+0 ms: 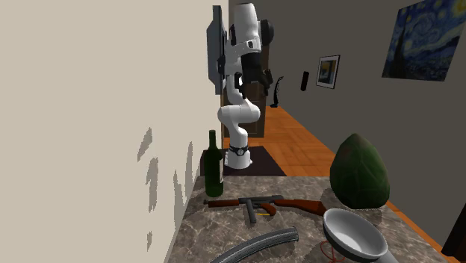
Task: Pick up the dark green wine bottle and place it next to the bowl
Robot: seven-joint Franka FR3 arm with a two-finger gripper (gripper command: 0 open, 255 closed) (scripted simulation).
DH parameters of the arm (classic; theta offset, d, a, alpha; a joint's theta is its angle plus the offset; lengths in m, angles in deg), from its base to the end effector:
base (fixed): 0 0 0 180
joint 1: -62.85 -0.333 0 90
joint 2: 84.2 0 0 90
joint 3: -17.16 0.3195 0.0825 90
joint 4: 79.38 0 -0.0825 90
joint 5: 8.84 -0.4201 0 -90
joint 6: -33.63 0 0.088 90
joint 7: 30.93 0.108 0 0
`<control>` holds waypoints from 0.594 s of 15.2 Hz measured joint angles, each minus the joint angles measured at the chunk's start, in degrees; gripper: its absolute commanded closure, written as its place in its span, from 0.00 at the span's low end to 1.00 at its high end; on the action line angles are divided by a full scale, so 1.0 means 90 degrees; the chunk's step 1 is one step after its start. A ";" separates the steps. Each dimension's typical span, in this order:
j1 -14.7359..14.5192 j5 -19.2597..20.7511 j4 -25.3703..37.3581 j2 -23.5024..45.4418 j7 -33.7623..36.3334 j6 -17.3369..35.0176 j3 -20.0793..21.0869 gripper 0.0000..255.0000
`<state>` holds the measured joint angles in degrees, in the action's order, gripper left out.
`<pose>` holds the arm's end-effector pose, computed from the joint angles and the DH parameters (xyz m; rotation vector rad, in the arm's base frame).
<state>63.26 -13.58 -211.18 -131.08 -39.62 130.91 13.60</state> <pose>0.3429 -0.0232 0.6444 -3.0131 -0.1440 -0.3433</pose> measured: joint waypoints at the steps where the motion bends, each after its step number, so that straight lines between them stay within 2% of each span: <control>1: 0.0000 0.0000 0.0000 0.0000 0.0000 0.0000 0.0000 0.00; 9: 0.0436 0.0609 -0.0878 -0.0241 -0.0438 0.0202 -0.0510 0.00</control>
<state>67.19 -8.09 -219.09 -133.25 -43.56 132.72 9.01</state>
